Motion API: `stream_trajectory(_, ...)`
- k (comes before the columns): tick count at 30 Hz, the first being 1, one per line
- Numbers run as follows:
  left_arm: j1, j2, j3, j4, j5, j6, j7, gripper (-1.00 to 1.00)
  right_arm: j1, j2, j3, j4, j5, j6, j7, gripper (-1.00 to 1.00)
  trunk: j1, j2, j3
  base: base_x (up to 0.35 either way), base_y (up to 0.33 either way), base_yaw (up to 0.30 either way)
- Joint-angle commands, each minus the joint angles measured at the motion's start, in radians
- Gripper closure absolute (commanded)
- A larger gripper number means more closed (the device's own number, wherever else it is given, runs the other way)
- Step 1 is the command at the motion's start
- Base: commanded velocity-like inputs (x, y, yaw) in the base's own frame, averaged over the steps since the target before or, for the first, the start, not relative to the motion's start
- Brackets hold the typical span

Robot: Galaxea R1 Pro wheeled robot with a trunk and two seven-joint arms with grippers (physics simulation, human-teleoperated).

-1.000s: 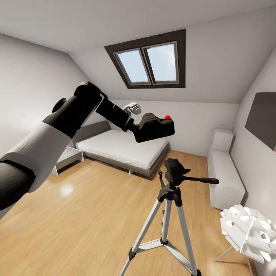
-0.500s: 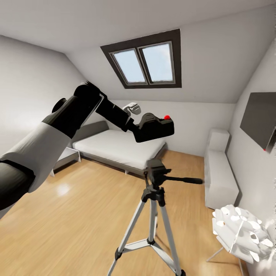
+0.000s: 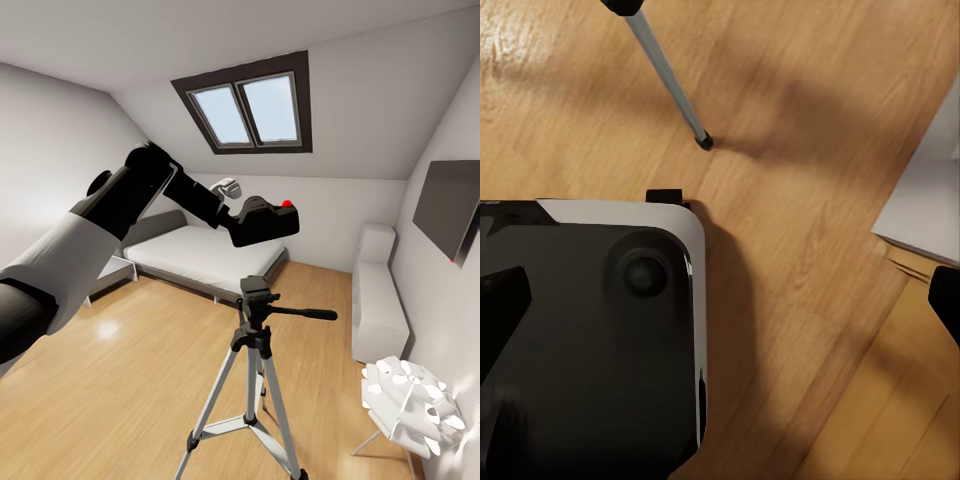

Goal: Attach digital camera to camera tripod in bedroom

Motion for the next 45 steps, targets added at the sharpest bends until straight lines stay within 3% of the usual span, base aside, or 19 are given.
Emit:
stream_trajectory(1,0.0,0.001,-0.001,-0.001,-0.009,0.01,-0.009,1.0,-0.002,0.001,0.009,0.005,-0.01,-0.007,0.0,-1.0,0.0,-0.001,0.0,0.0,-0.011,0.0)
stream_trajectory(39,0.0,-0.005,-0.003,-0.001,-0.009,0.01,-0.005,1.0,-0.002,0.001,0.009,0.004,-0.01,-0.007,-0.001,-1.0,0.0,-0.001,0.0,-0.04,-0.03,0.0)
stream_trajectory(45,0.0,0.008,-0.011,0.0,-0.009,0.01,-0.004,1.0,-0.002,0.001,0.009,0.005,-0.01,-0.007,-0.001,-1.0,0.0,-0.001,0.0,0.0,0.0,0.0)
